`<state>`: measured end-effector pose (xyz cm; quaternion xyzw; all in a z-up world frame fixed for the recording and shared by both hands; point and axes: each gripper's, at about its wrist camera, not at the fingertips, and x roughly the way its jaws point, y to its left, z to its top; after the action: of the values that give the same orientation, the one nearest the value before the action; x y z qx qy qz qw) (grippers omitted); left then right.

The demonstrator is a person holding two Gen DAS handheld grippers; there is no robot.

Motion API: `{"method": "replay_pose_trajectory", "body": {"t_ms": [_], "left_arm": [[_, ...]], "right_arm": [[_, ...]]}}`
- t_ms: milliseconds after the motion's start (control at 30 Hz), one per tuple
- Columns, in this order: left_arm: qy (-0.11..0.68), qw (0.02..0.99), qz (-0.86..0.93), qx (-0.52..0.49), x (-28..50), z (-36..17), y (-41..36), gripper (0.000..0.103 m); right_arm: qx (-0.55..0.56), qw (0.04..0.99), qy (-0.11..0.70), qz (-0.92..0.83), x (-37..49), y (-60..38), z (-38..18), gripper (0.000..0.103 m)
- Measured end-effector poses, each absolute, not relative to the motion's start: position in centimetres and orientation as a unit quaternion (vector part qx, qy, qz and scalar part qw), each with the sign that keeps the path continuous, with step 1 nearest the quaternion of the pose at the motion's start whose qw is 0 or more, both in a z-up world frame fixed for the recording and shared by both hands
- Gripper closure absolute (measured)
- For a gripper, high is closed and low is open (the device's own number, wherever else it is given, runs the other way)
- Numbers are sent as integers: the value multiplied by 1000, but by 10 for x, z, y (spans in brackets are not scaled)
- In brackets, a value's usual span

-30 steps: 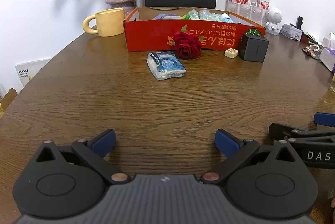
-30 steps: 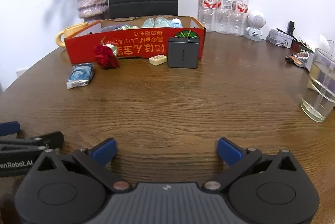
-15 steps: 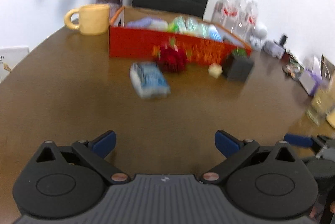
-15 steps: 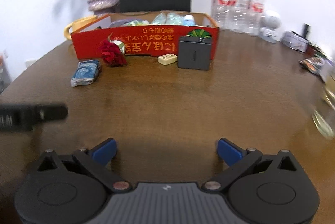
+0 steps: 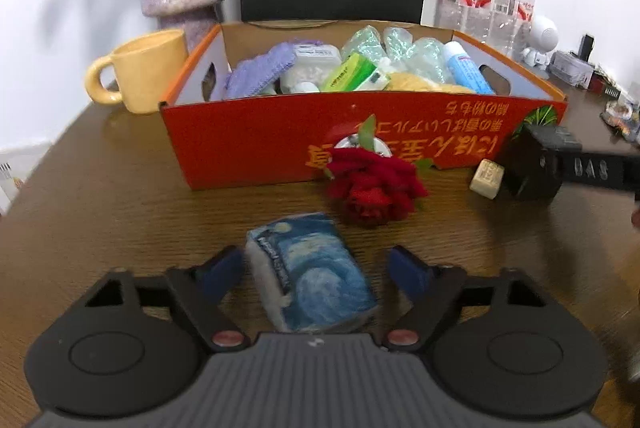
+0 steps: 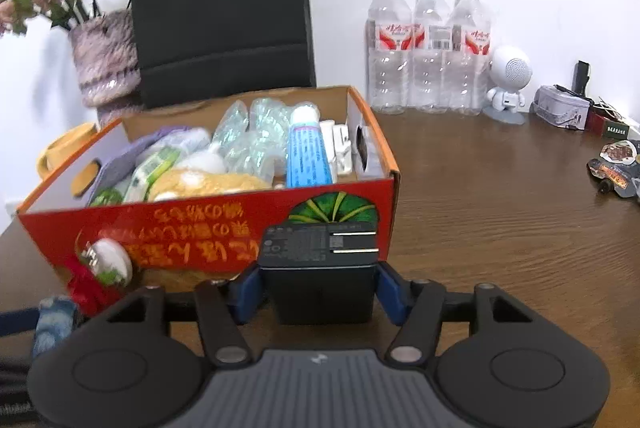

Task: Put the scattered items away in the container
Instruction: 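Grasp the blue-patterned tissue pack with the left tool while the right tool grasps the black charger, then carry the tissue pack and charger into the box and open both tools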

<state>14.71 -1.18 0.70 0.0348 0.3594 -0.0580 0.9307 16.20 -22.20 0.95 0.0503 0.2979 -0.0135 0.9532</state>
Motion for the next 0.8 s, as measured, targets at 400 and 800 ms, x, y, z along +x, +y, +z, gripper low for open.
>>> {"method": "replay_pose_trajectory", "body": {"t_ms": [400, 800], "left_arm": [[344, 934, -94, 1, 96, 33, 3, 84], [366, 923, -120, -16, 34, 31, 9, 83]], "right_arm": [[51, 946, 318, 32, 79, -222, 22, 46], [37, 945, 321, 53, -6, -223, 49, 46]]}}
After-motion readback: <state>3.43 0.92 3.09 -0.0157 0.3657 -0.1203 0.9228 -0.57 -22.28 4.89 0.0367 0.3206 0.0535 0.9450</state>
